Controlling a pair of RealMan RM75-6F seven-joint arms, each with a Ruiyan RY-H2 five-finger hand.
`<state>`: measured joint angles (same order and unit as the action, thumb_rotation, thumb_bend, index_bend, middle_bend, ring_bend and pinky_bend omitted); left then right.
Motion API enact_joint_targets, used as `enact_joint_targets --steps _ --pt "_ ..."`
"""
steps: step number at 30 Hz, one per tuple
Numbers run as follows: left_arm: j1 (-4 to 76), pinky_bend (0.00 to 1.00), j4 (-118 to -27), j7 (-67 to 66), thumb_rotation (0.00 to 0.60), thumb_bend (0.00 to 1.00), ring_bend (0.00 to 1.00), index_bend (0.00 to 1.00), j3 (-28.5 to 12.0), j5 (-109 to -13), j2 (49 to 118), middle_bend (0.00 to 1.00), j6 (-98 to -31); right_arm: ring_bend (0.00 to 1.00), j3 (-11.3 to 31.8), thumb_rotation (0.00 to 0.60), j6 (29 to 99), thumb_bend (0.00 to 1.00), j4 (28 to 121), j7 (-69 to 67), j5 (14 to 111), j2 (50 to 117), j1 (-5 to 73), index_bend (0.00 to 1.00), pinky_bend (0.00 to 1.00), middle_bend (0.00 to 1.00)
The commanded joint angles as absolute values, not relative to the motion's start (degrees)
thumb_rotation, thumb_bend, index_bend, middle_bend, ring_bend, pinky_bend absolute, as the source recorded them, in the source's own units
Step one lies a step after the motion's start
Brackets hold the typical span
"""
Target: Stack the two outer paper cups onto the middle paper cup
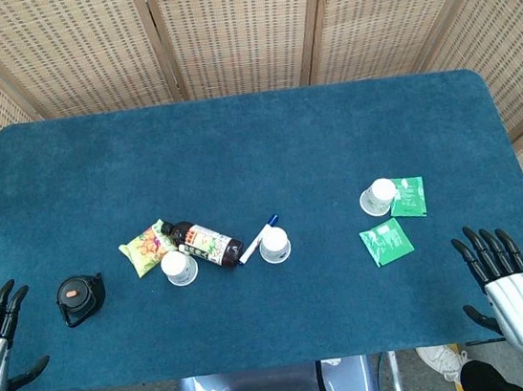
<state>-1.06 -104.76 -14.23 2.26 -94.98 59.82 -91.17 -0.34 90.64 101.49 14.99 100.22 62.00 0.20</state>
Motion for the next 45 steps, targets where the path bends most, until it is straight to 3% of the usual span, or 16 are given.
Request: enact_joint_targets --steps 1,9,17,24,27,35,45 --pt "-1.09 0.00 -104.67 -14.36 0.600 0.00 0.00 0.00 2.29 -95.03 59.92 0.00 -91.12 0.00 -0.29 0.600 90.63 0.00 101.47 14.91 100.11 61.97 0.22 0.00 0.00 0.00" --pt "-0.92 0.00 -104.42 -14.23 0.600 0.00 0.00 0.00 1.57 -94.53 60.32 0.00 -91.29 0.00 1.72 0.600 86.09 0.00 102.04 13.50 96.85 61.40 3.36 0.00 0.00 0.00" --pt "-0.21 0.00 -103.78 -15.51 0.600 0.00 0.00 0.00 0.36 -93.59 61.75 0.00 -90.83 0.00 7.57 0.600 71.08 0.00 100.11 11.77 90.69 61.20 14.93 0.00 0.00 0.00" --pt "1.68 0.00 -102.81 -16.38 0.600 0.00 0.00 0.00 -1.50 -89.38 63.14 0.00 -87.54 0.00 14.65 0.600 54.30 0.00 92.98 13.16 76.32 67.14 28.09 0.04 0.00 0.01" --pt "2.20 0.00 -102.99 -16.79 0.600 0.00 0.00 0.00 -1.90 -88.26 63.27 0.00 -86.68 0.01 16.10 0.600 51.58 0.03 88.93 14.91 71.66 70.29 31.46 0.08 0.01 0.06" --pt "3.37 0.00 -102.89 -17.21 0.600 0.00 0.00 0.00 -2.60 -86.18 63.58 0.00 -84.95 0.15 16.61 0.600 46.58 0.21 80.84 18.88 61.27 75.84 36.73 0.19 0.17 0.21" --pt "3.97 0.00 -103.25 -17.57 0.600 0.00 0.00 0.00 -2.68 -84.91 63.64 0.00 -84.30 0.23 15.39 0.600 45.23 0.28 72.39 16.27 58.62 80.80 39.40 0.27 0.26 0.30"
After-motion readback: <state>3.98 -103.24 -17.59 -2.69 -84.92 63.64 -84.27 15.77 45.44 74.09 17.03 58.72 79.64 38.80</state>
